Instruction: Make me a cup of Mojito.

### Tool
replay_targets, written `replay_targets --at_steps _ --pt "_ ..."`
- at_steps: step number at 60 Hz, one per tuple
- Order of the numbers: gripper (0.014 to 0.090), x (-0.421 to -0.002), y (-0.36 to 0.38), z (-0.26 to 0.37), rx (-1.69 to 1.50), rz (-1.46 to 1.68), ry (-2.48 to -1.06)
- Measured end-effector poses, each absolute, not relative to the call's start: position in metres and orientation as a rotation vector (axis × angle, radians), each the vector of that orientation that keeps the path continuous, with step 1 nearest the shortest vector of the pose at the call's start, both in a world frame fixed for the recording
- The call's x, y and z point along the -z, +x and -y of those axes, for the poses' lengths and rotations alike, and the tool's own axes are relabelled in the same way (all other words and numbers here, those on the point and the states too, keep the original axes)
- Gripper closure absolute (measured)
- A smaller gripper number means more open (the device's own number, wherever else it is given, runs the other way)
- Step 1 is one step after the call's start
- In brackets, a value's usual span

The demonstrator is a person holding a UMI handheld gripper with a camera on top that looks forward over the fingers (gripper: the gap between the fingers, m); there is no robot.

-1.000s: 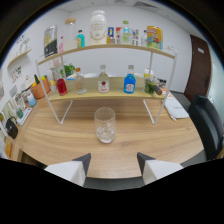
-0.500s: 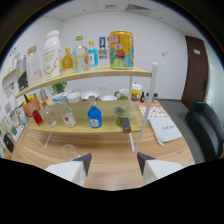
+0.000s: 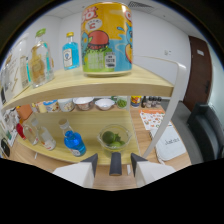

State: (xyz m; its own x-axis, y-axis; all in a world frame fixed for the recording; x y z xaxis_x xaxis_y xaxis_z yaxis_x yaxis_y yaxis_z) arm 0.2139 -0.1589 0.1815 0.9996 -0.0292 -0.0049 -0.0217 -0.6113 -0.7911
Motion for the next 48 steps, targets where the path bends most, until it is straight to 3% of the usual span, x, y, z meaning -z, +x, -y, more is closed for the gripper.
replay_targets --at_steps 13,20,36,48 --pt "0.0751 -0.167 0.213 0.153 -0.025 -0.033 -2.28" --pt "0.0861 -0.167 0.215 0.151 -0.026 -0.048 -2.283" --pt "0.0882 -0.171 0.22 0.156 0.027 -0.064 -2.291" --pt "0.0888 -0.198 0.214 0.179 0.034 -0.079 -2.223"
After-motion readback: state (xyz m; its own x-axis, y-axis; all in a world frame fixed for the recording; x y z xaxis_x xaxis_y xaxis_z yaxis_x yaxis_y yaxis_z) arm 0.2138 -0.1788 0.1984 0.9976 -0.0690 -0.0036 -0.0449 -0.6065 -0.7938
